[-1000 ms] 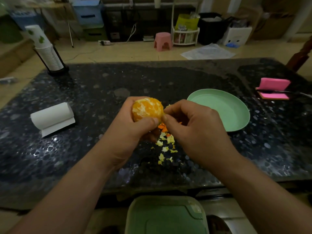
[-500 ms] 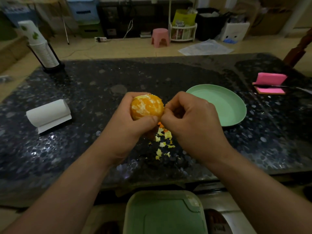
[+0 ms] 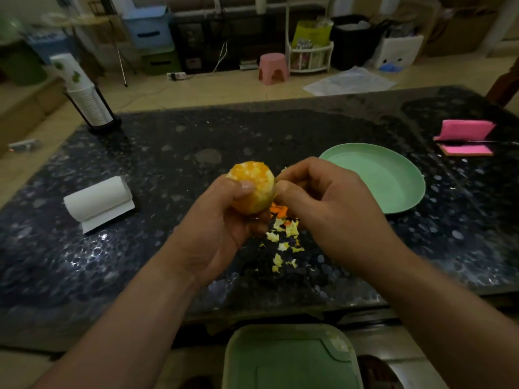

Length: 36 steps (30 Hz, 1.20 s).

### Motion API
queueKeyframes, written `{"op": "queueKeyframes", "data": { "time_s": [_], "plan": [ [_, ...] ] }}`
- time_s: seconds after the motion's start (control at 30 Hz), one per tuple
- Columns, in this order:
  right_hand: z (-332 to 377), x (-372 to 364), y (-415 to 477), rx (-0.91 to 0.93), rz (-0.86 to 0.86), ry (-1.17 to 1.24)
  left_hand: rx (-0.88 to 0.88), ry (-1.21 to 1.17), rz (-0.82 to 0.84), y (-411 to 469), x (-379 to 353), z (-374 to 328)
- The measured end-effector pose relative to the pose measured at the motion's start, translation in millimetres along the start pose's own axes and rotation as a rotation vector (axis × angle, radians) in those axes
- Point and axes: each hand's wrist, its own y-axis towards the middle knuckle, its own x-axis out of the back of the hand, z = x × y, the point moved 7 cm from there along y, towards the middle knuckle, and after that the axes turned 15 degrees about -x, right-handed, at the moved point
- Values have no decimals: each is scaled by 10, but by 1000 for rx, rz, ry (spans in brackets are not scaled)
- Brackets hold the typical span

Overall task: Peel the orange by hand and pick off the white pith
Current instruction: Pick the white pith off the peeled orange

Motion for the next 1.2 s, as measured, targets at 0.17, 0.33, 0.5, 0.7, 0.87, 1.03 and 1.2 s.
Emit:
{"op": "queueKeyframes", "data": {
  "time_s": [0.17, 0.33, 0.5, 0.7, 0.87, 1.03, 1.2],
  "plan": [
    [-21, 5, 14, -34, -7, -61, -80, 224, 23, -4, 44, -36],
    [-54, 32, 34, -14, -18, -135, -120, 380, 77, -7, 45, -58],
    [-59, 25, 12, 7, -39, -207, -156, 480, 130, -14, 3, -73],
    [-93, 39, 9, 19, -41, -208, -137, 363, 127, -21, -30, -44],
    [-45, 66, -31, -5, 32, -101, -133, 326, 108, -8, -7, -66],
    [-52, 51, -18, -24, 48, -134, -139, 412, 137, -22, 8, -76],
    [-85, 30, -26, -24, 19, -182, -192, 597, 161, -33, 20, -97]
  ]
}}
